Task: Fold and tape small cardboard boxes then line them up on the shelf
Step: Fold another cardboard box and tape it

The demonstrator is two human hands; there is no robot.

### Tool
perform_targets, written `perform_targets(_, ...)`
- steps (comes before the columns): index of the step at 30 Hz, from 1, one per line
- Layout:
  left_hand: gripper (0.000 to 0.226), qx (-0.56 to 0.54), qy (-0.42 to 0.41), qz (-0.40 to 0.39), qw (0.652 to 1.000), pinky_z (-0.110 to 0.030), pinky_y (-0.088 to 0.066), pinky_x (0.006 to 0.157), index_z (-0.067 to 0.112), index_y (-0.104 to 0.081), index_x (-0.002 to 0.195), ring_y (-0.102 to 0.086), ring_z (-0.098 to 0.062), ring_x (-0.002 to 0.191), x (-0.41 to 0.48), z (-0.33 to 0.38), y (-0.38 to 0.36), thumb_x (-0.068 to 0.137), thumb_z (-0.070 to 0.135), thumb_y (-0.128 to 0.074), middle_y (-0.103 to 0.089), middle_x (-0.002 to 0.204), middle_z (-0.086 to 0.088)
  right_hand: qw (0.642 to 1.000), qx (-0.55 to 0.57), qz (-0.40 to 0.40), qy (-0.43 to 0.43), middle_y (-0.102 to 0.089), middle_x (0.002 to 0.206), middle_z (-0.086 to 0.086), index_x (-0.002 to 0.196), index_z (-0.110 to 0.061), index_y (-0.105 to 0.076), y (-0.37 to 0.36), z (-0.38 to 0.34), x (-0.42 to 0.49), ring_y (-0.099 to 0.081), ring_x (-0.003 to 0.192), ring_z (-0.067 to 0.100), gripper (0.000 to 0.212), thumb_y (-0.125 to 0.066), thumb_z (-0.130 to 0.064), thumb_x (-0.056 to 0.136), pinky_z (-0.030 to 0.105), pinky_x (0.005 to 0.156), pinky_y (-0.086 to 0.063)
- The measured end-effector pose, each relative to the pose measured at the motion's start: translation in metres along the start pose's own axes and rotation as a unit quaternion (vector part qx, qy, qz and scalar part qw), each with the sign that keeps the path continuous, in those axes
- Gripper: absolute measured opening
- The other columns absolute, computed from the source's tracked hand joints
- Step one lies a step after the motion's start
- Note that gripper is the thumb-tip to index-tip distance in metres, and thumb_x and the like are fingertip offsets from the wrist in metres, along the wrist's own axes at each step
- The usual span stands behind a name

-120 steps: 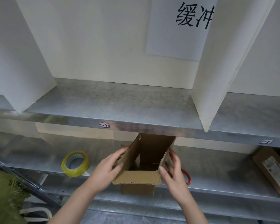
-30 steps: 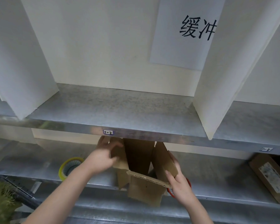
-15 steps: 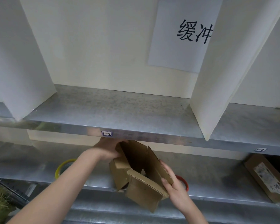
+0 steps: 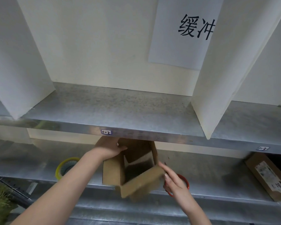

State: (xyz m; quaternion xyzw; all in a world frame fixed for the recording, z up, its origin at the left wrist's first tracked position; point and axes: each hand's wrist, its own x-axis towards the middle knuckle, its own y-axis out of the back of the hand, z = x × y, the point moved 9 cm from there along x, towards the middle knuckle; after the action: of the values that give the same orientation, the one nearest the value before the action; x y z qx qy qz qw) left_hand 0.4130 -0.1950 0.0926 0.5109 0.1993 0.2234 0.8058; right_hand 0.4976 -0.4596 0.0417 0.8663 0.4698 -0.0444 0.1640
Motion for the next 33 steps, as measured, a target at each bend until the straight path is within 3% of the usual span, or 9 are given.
perform_targets(3,0.027,0.039,0.004,-0.030,0.999,-0.029,-0.045,0.076,0.025,-0.055,0.114,-0.056,-0.018,0.089,0.005,0.000,-0.006,0.093,0.041,-0.052,-0.063,0.103,0.003,1.000,-0.008,-0.003,0.001,-0.051,0.129,-0.030,0.130,-0.055,-0.042,-0.006,0.001,0.004,-0.050,0.118,-0.010,0.038,-0.041,-0.053,0.093,0.013,0.096,-0.039)
perform_targets(7,0.020,0.029,-0.007,-0.045,0.999,-0.038,-0.049,0.084,0.018,-0.054,0.113,-0.058,-0.023,0.094,0.007,-0.002,-0.016,0.095,0.023,-0.048,-0.063,0.106,-0.006,0.996,-0.020,0.085,0.022,-0.063,0.114,-0.017,0.108,-0.046,-0.066,0.013,-0.006,0.018,-0.051,0.112,-0.007,0.035,-0.036,-0.051,0.092,0.009,0.091,-0.036)
perform_targets(10,0.018,0.024,0.000,-0.039,0.999,-0.037,-0.048,0.081,0.019,-0.053,0.111,-0.057,-0.022,0.092,0.008,-0.010,-0.013,0.095,0.019,-0.046,-0.063,0.104,-0.005,0.995,0.020,0.095,0.018,-0.067,0.114,-0.010,0.114,-0.029,-0.068,0.024,-0.006,0.030,-0.058,0.112,0.004,0.045,-0.038,-0.053,0.091,0.015,0.092,-0.042)
perform_targets(13,0.019,0.007,0.000,-0.056,0.998,-0.036,-0.049,0.086,0.022,-0.055,0.114,-0.059,-0.020,0.096,0.011,-0.013,-0.016,0.096,0.021,-0.048,-0.064,0.108,-0.003,0.998,-0.004,0.052,0.031,-0.051,0.132,-0.024,0.129,-0.046,-0.050,0.018,-0.010,0.042,-0.048,0.124,0.002,0.044,-0.051,-0.062,0.089,0.012,0.092,-0.041)
perform_targets(16,0.024,-0.004,0.004,-0.063,0.998,-0.033,-0.047,0.089,0.022,-0.055,0.120,-0.059,-0.020,0.104,0.011,-0.014,-0.018,0.096,0.024,-0.050,-0.064,0.116,0.000,0.999,-0.021,-0.026,0.008,-0.043,0.133,-0.032,0.131,-0.057,-0.046,0.000,-0.008,0.054,-0.039,0.127,0.004,0.056,-0.064,-0.062,0.078,0.030,0.108,-0.038)
perform_targets(22,0.023,-0.035,-0.005,-0.038,0.999,-0.027,-0.041,0.082,0.021,-0.052,0.120,-0.057,-0.019,0.110,0.010,-0.006,-0.022,0.098,0.027,-0.049,-0.060,0.122,0.000,0.999,-0.043,-0.032,0.009,-0.042,0.134,-0.028,0.133,-0.052,-0.044,-0.003,0.009,0.068,-0.038,0.135,0.008,0.058,-0.071,-0.029,0.088,0.023,0.104,-0.037)
perform_targets(27,0.012,-0.049,-0.013,-0.023,0.998,-0.026,-0.041,0.081,0.024,-0.050,0.111,-0.056,-0.017,0.105,0.007,-0.003,-0.024,0.099,0.022,-0.047,-0.059,0.121,-0.002,0.999,0.007,-0.036,0.007,-0.035,0.133,-0.039,0.124,-0.071,-0.040,-0.015,0.013,0.064,-0.039,0.119,-0.012,0.059,-0.071,-0.064,0.073,0.018,0.101,-0.038)
perform_targets(30,0.019,-0.075,-0.011,-0.026,0.997,-0.025,-0.040,0.083,0.021,-0.053,0.118,-0.056,-0.018,0.108,0.007,0.001,-0.026,0.099,0.020,-0.048,-0.059,0.123,-0.003,0.999,-0.006,-0.033,0.028,-0.030,0.133,-0.042,0.132,-0.068,-0.032,-0.021,0.009,0.069,-0.034,0.121,-0.015,0.070,-0.074,-0.055,0.077,0.012,0.100,-0.037)
perform_targets(33,0.031,-0.092,-0.003,-0.025,0.995,-0.029,-0.044,0.093,0.017,-0.049,0.129,-0.054,-0.021,0.117,0.005,0.005,-0.028,0.099,0.020,-0.050,-0.055,0.130,-0.004,0.999,0.002,-0.021,0.035,-0.030,0.135,-0.038,0.137,-0.058,-0.030,-0.025,0.008,0.073,-0.030,0.132,0.000,0.073,-0.075,-0.040,0.082,0.029,0.112,-0.036)
